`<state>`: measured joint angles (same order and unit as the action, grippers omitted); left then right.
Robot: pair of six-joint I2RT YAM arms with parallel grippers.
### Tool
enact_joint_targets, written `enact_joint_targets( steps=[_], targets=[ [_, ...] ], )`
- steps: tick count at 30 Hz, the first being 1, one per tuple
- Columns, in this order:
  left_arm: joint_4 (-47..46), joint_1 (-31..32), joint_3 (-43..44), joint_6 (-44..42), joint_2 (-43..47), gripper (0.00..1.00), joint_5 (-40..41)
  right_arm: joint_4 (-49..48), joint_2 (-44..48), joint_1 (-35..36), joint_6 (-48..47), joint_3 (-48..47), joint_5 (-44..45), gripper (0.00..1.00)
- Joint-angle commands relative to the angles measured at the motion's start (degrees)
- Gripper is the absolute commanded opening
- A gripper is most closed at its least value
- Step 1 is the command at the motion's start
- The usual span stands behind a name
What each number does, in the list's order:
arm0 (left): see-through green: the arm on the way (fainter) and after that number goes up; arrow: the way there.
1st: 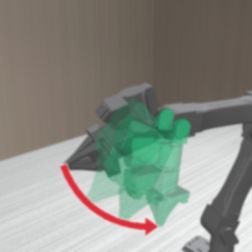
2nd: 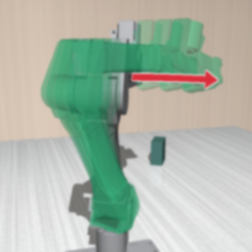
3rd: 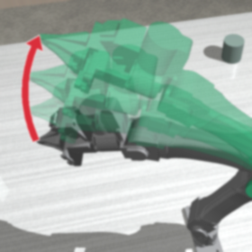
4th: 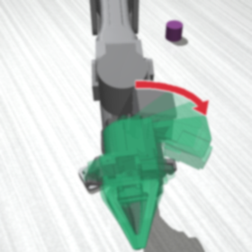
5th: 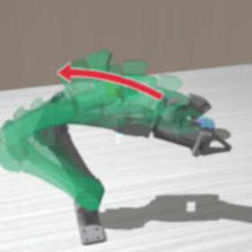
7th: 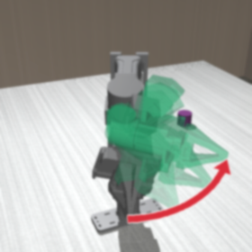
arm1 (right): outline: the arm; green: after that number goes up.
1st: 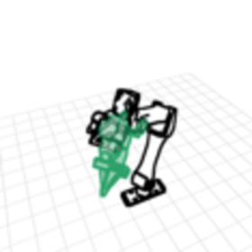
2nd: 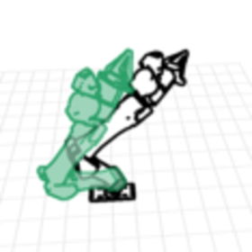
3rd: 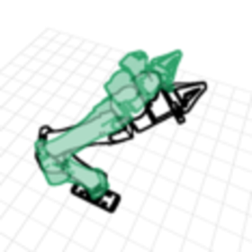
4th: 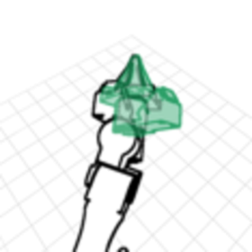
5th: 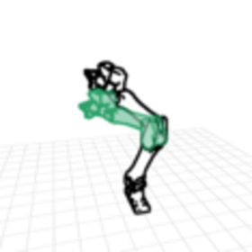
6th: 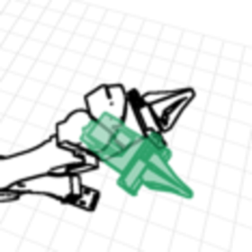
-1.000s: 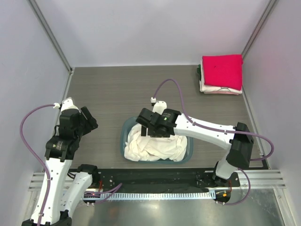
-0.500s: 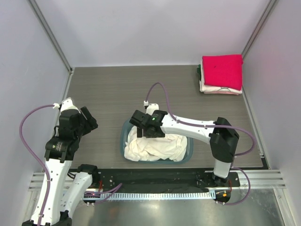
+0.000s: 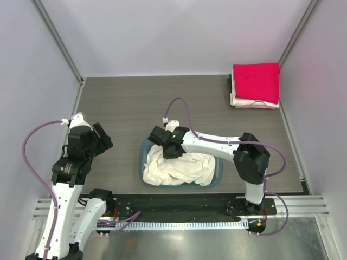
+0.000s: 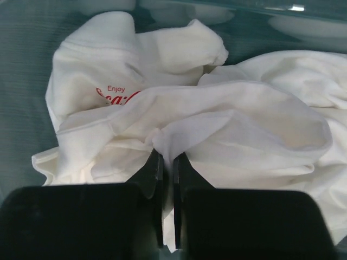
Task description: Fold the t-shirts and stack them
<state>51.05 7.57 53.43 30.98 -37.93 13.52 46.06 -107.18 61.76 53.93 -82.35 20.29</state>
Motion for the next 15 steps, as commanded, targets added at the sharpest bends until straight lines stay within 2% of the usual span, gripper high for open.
enact_joint_targets(
  steps=[1,4,5,7,8,9,11,13,15],
  targets=[
    [-1.1,-0.3,0.2,-0.3,-0.1,0.67,0.6,2.5,7.1,0.0,-2.9,-6.8,3.5,0.01],
    [-1.4,-0.2,-0.1,-0.4,-0.3,0.70,0.0,14.5,11.7,0.1,-5.9,-20.4,11.8,0.01],
    [-1.5,-0.3,0.0,-0.4,-0.6,0.70,-0.1,18.1,12.5,0.0,-6.3,-30.0,14.9,0.01],
    [-1.6,-0.2,-0.1,-0.6,-0.7,0.70,-0.9,27.2,15.1,0.1,-8.0,-39.7,21.0,0.01],
    [-1.7,-0.2,-0.2,-0.6,-1.0,0.70,-1.1,29.0,16.2,0.1,-8.6,-47.5,22.2,0.01],
    [-1.7,-0.2,-0.2,-0.6,-1.2,0.70,-1.3,30.1,17.9,0.1,-9.5,-50.2,23.0,0.01],
    [-2.1,-0.1,-0.4,-1.1,-1.5,0.70,-4.0,30.3,24.4,0.0,-10.9,-52.4,25.1,0.01],
    [-3.9,-0.2,-1.0,-1.8,-3.3,0.70,-10.0,28.6,32.5,0.1,-11.7,-49.9,26.8,0.01],
    [-4.1,0.0,-0.8,-2.0,-5.2,0.70,-12.0,28.3,37.4,0.0,-11.7,-44.0,31.3,0.01]
  ],
)
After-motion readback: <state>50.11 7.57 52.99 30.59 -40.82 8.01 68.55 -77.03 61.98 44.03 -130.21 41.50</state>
